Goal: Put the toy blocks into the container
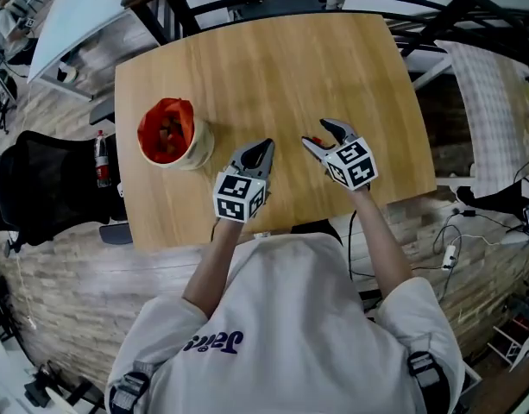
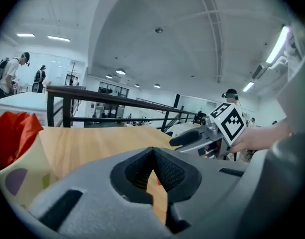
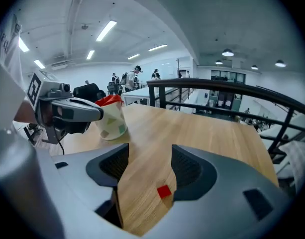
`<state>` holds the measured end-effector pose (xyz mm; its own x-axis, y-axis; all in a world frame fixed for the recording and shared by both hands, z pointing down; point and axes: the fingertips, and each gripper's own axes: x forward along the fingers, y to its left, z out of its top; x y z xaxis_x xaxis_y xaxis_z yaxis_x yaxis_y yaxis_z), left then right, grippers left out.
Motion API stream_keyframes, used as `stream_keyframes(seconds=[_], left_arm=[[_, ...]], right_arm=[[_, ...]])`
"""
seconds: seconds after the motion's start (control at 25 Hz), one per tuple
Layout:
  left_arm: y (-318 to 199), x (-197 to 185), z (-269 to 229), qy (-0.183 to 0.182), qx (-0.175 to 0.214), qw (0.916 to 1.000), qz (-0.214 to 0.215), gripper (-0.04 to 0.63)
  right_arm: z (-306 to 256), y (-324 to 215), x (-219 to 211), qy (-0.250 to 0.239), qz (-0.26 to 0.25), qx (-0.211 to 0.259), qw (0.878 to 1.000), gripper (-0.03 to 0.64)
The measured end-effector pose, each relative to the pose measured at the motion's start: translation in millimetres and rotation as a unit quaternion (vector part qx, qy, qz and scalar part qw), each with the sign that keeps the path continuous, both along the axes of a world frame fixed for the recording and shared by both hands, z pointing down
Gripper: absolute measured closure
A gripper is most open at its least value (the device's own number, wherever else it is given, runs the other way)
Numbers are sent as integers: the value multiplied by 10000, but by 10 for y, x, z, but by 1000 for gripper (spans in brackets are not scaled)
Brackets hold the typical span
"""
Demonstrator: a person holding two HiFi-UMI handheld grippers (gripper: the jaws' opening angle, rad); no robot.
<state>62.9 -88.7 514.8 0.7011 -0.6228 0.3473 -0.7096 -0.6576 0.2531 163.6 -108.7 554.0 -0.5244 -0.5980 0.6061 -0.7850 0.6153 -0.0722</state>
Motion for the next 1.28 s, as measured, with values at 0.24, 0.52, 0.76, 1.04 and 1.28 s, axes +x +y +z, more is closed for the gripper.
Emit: stream_keyframes(seconds=[0.24,0.52,0.76,1.04,1.28], left_arm=[[5,426,208,-125,-196,9988,437,588],[-54,596,401,-229,-384,9974,573,588],[-145,568,474,-294,-484,9972,488,588],[-248,413,506,-425,-478,9977,243,589],[-293,322,492,-371,-495,9980,92,588]], right_arm=[[510,245,306,-35,453,-466,9979,343],[1036,282,428,-216,1021,-928,9902,344],[1393,188,413,-211,1411,-1180,9827,342],[1655,79,412,-10,1597,-1267,9790,344],[1683,73,448,251,1583,-1323,9782,434]])
